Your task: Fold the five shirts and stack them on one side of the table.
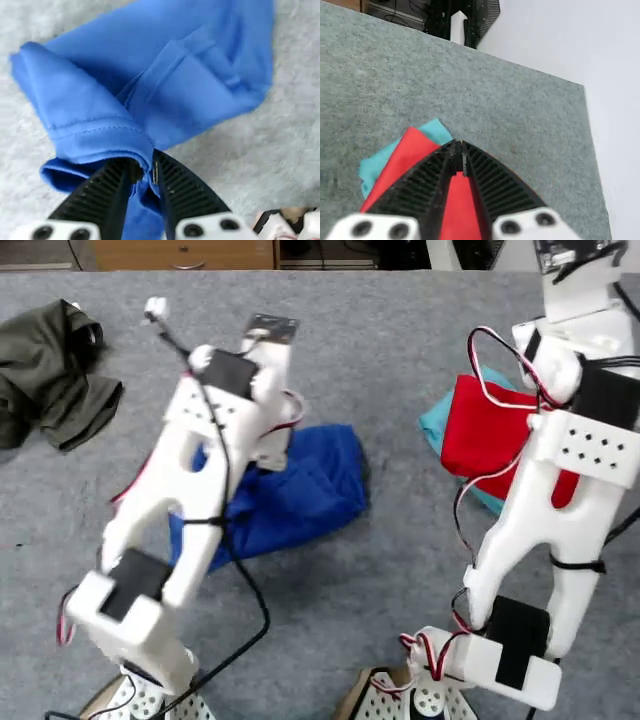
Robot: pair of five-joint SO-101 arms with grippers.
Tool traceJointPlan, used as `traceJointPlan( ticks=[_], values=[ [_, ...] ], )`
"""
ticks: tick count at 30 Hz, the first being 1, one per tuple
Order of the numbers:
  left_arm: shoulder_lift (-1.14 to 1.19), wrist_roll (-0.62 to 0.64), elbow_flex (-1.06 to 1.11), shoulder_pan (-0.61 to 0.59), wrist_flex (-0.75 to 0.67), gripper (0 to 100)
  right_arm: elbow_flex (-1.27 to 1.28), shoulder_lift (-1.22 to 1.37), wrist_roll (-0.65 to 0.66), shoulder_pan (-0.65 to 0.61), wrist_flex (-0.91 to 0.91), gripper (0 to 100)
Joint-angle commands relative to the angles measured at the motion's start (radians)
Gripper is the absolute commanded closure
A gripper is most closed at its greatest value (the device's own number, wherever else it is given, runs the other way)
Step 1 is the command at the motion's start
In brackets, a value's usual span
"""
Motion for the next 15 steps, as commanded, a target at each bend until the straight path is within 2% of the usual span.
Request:
traceJointPlan(
  ticks=[1,6,15],
  values=[
    [0.125,0.046,-0.181,0.043,0.008,98,-0.002,-0.058,0.008,0.025,-0.021,99.4],
    [0.249,0.081,-0.331,0.089,0.008,98,-0.002,-0.053,0.008,0.025,-0.025,99.4],
    [0.325,0.081,-0.448,0.152,0.006,98,-0.001,-0.05,0.009,0.016,-0.025,99.4]
  ],
)
